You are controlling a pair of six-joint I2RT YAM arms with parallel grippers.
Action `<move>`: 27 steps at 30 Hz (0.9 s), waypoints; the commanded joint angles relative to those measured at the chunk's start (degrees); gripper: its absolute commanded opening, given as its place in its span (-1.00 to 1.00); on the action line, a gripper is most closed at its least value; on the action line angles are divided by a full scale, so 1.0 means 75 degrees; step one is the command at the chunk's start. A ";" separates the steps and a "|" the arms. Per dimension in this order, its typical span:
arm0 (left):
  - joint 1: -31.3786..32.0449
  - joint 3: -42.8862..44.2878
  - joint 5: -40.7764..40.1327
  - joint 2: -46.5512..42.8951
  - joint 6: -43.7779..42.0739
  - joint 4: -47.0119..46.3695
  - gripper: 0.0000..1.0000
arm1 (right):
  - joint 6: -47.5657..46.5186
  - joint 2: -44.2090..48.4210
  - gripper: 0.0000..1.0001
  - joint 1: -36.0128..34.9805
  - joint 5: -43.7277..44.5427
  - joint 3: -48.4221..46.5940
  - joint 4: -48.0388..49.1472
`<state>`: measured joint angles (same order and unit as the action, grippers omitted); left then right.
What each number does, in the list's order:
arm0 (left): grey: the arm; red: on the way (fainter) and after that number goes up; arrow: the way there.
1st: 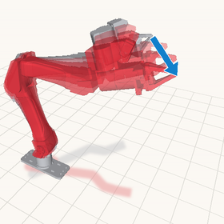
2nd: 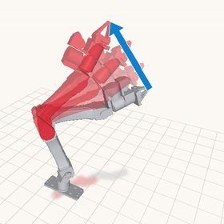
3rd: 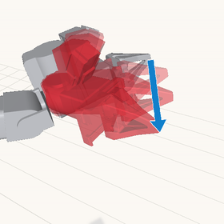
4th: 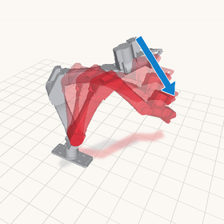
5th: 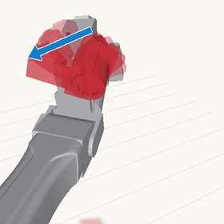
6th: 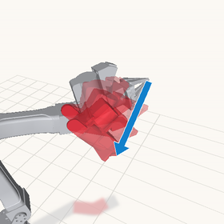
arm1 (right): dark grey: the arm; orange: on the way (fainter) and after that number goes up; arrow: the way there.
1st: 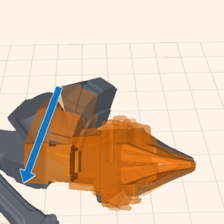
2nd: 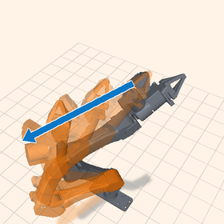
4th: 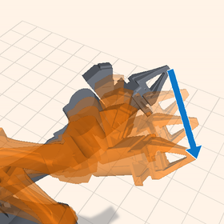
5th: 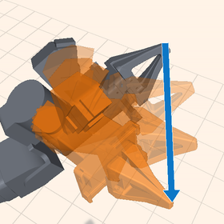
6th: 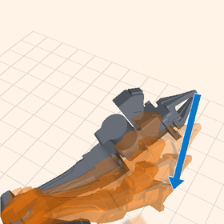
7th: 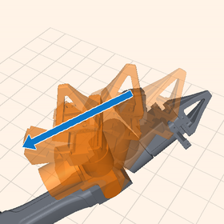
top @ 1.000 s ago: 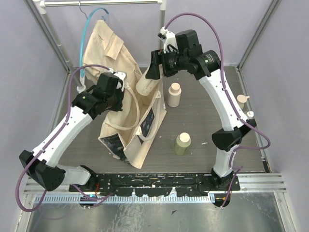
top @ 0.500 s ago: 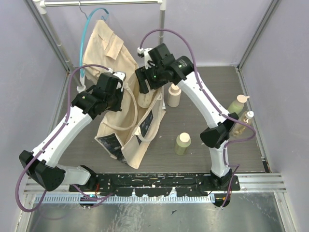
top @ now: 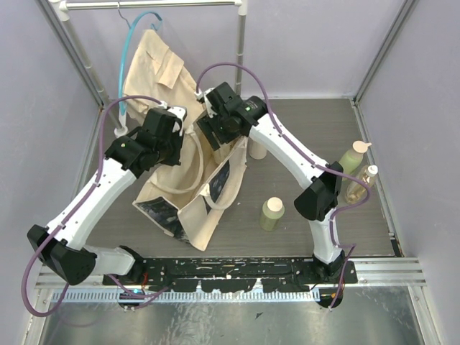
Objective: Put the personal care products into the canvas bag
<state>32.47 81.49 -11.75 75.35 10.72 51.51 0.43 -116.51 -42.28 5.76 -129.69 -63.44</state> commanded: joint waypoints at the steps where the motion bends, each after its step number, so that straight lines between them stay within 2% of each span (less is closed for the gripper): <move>1: -0.0005 0.0184 -0.0369 -0.0413 0.0130 0.0130 -1.00 | -0.0209 0.0488 -0.99 0.0110 0.0694 0.0415 0.1373; 11: -0.0005 -0.0042 -0.0517 -0.0648 0.0179 0.0132 -1.00 | -0.0198 0.0604 -0.99 0.0156 0.0821 0.1830 0.2212; 27: -0.0006 -0.0397 -0.0637 -0.0613 0.0063 -0.0070 -1.00 | -0.0107 0.0323 -0.99 0.0188 0.0572 0.3268 0.2038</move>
<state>32.62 78.83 -14.06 73.32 11.60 52.29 -0.30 -113.58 -42.72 7.33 -108.29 -45.39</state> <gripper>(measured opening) 0.019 0.750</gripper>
